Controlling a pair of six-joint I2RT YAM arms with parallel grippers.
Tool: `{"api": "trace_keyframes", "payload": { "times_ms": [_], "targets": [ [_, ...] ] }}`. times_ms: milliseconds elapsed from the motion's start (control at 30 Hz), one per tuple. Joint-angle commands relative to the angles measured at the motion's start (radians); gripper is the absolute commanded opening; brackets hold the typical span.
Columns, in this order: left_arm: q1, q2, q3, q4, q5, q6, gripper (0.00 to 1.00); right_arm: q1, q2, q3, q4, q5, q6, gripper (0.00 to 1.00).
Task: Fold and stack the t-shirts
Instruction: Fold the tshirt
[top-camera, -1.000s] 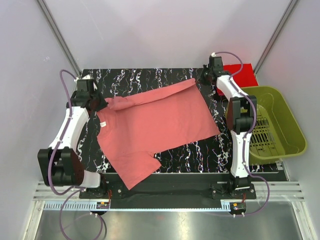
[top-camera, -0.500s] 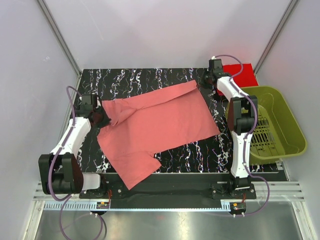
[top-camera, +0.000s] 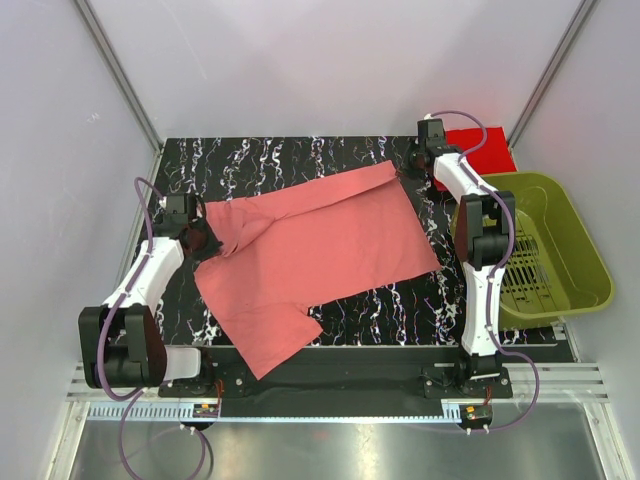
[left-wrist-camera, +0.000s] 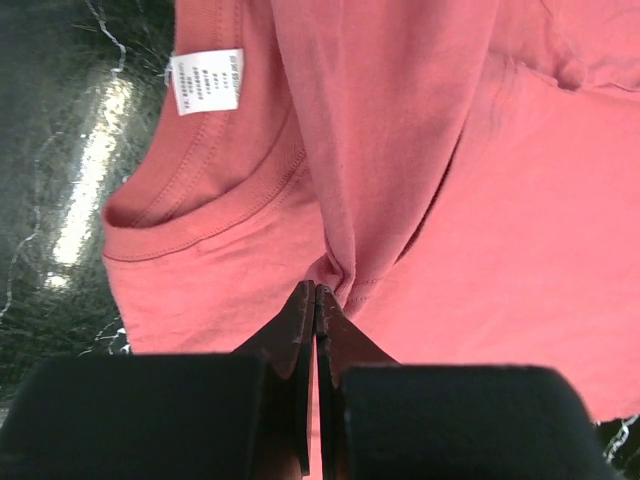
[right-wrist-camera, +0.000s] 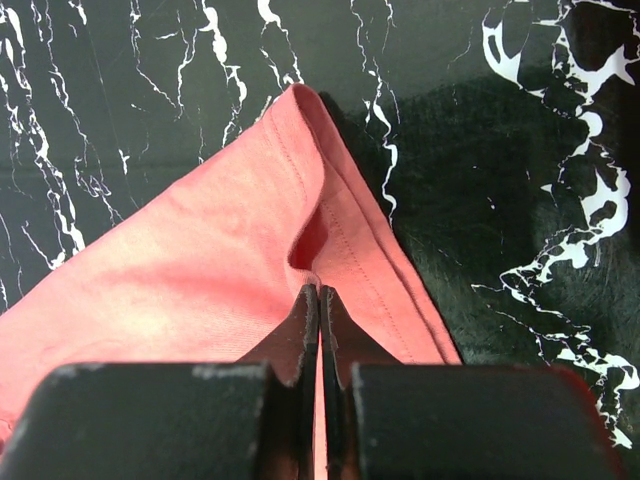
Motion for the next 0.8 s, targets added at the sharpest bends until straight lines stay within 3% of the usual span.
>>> {"api": "trace_keyframes", "payload": {
  "times_ms": [0, 267, 333, 367, 400, 433, 567, 667, 767],
  "targets": [
    [-0.002, -0.037, 0.007, 0.005, -0.08, 0.0, 0.0, -0.004, -0.016, -0.011, 0.007, 0.035, -0.006, 0.0],
    [-0.002, -0.048, -0.007, 0.011, -0.071, 0.004, 0.0, -0.004, -0.054, -0.092, 0.05, 0.028, 0.005, 0.01],
    [-0.002, -0.022, -0.042, 0.031, 0.01, -0.01, 0.0, -0.004, -0.051, -0.095, 0.045, 0.032, 0.01, 0.11],
    [-0.002, -0.009, -0.042, 0.038, 0.029, -0.01, 0.04, -0.004, -0.051, -0.094, 0.042, 0.032, 0.011, 0.15],
    [-0.003, 0.0, -0.053, 0.04, 0.046, -0.016, 0.24, -0.004, -0.05, -0.091, 0.036, 0.037, 0.01, 0.21],
    [-0.002, 0.01, -0.055, 0.037, 0.052, -0.022, 0.32, -0.004, -0.053, -0.082, 0.024, 0.04, 0.011, 0.24],
    [-0.002, 0.017, -0.039, 0.014, 0.022, -0.038, 0.42, -0.004, -0.087, -0.066, -0.01, 0.063, 0.007, 0.35],
    [-0.003, 0.009, 0.001, 0.025, -0.061, -0.047, 0.48, 0.004, -0.107, -0.048, -0.038, 0.075, 0.004, 0.35],
    [-0.002, 0.059, 0.019, 0.071, 0.0, -0.053, 0.56, 0.01, -0.104, -0.036, -0.056, 0.063, 0.002, 0.34]
  ]
}}
